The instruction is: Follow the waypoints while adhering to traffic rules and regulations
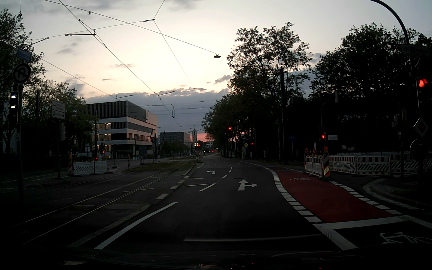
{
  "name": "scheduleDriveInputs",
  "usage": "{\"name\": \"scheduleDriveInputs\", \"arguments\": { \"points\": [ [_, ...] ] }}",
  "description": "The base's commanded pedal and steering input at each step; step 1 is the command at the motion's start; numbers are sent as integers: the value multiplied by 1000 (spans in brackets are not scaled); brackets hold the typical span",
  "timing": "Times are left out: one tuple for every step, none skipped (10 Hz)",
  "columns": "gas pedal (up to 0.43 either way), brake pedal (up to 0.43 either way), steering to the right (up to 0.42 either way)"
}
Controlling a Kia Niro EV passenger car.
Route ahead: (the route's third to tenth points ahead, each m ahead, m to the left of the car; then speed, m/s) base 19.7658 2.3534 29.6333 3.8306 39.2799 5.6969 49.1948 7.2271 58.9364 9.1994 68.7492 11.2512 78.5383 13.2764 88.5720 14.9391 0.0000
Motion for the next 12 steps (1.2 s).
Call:
{"name": "scheduleDriveInputs", "arguments": {
  "points": [
    [0, 244, 34],
    [0, 244, 34],
    [0, 244, 34],
    [0, 244, 34],
    [0, 244, 34],
    [0, 244, 34],
    [0, 244, 34],
    [0, 244, 34],
    [0, 244, 34],
    [0, 244, 34],
    [0, 244, 34],
    [0, 244, 34]
  ]
}}
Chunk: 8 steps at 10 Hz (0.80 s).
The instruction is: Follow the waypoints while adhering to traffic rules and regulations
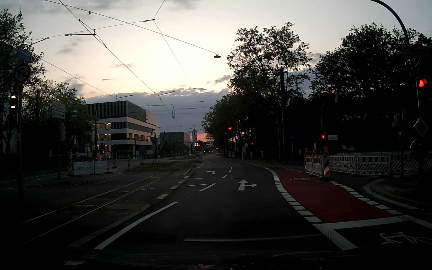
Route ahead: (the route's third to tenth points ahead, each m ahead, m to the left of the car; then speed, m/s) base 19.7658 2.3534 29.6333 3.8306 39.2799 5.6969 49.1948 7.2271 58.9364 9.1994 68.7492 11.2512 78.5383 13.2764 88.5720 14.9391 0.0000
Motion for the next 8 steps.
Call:
{"name": "scheduleDriveInputs", "arguments": {
  "points": [
    [0, 244, 34],
    [0, 244, 34],
    [0, 244, 34],
    [0, 244, 34],
    [0, 244, 34],
    [0, 244, 34],
    [0, 244, 34],
    [0, 244, 34]
  ]
}}
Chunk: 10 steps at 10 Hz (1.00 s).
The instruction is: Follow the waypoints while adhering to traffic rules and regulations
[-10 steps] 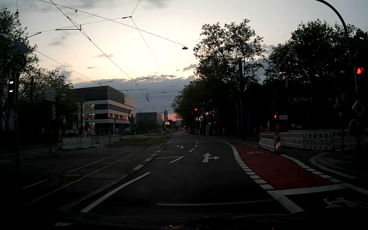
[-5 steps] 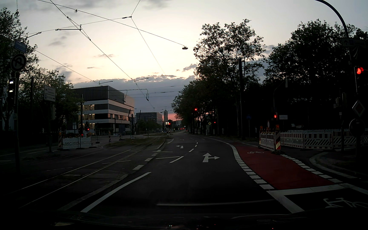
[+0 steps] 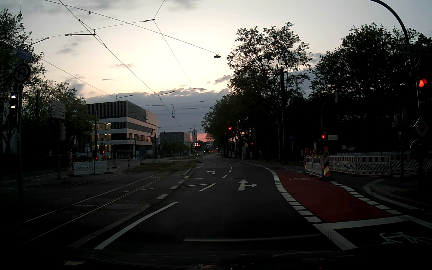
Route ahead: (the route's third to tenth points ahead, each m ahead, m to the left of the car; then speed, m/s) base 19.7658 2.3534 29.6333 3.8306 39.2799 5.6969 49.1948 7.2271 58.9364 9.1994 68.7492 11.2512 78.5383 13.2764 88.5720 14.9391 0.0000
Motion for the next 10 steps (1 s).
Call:
{"name": "scheduleDriveInputs", "arguments": {
  "points": [
    [0, 244, 34],
    [0, 244, 34],
    [0, 244, 34],
    [0, 244, 34],
    [0, 244, 34],
    [0, 244, 34],
    [0, 244, 34],
    [0, 244, 34],
    [0, 244, 34],
    [0, 244, 34]
  ]
}}
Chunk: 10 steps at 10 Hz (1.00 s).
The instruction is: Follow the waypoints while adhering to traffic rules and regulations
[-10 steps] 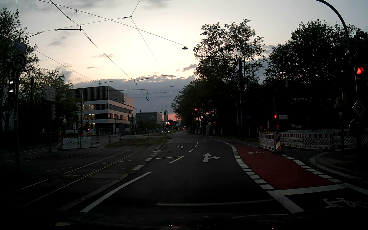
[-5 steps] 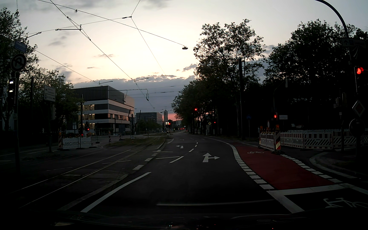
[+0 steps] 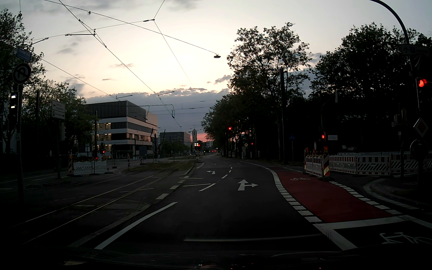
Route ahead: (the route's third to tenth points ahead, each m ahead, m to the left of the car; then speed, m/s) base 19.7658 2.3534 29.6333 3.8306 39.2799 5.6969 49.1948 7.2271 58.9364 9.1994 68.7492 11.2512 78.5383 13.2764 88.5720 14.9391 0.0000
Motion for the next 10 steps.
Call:
{"name": "scheduleDriveInputs", "arguments": {
  "points": [
    [0, 244, 34],
    [0, 244, 34],
    [0, 244, 33],
    [0, 244, 33],
    [0, 244, 33],
    [0, 244, 33],
    [0, 244, 33],
    [0, 244, 33],
    [0, 244, 32],
    [0, 244, 30]
  ]
}}
